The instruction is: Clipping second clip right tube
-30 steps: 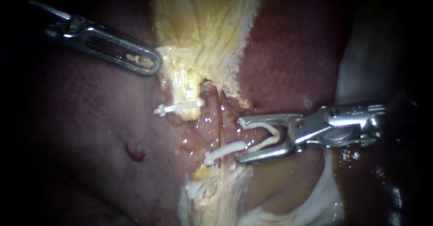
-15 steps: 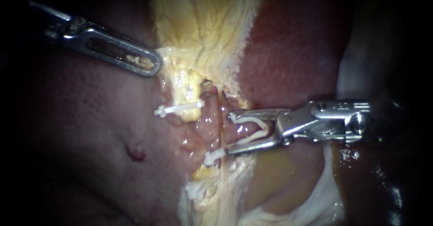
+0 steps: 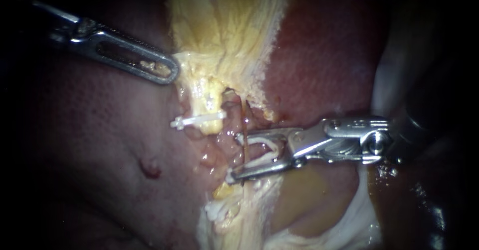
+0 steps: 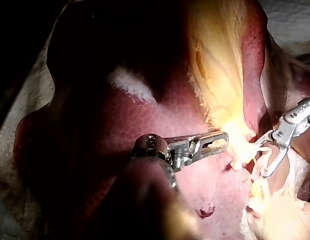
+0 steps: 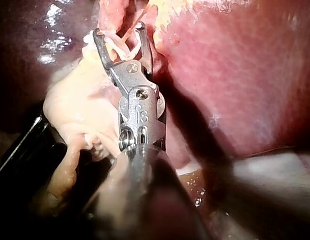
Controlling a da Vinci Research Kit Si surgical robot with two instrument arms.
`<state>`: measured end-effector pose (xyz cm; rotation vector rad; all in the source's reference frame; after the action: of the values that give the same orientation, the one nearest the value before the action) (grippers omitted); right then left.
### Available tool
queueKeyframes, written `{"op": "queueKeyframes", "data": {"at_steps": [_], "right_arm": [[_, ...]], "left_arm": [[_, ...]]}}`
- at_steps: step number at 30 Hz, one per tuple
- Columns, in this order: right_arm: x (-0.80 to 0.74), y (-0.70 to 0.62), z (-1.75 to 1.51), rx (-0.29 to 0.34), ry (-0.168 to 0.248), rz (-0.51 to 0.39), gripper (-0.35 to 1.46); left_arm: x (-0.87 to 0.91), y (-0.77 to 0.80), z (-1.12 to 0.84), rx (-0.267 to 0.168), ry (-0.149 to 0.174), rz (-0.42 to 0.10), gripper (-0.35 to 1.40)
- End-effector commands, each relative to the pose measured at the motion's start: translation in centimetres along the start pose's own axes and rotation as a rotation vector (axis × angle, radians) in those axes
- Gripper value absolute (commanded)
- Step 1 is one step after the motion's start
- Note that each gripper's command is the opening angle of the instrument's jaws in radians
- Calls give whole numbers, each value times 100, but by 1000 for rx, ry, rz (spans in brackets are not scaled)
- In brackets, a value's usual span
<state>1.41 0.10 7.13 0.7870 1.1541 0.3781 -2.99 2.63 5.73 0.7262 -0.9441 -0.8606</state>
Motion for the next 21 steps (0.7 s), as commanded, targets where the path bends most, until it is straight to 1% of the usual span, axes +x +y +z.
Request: {"op": "queueKeyframes", "data": {"at_steps": [1,6,13,16,21], "right_arm": [[1,-1,1,9,10,4,48],[4,-2,5,49,11,13,48],[5,-7,6,66,27,20,48],[7,-11,5,69,27,20,48],[10,-21,7,101,44,28,48]], "left_arm": [[0,0,0,0,0,0,-35],[0,0,0,0,0,0,-35],[0,0,0,0,0,6,-35],[0,1,0,0,0,6,-35],[0,1,0,0,1,6,-35]]}}
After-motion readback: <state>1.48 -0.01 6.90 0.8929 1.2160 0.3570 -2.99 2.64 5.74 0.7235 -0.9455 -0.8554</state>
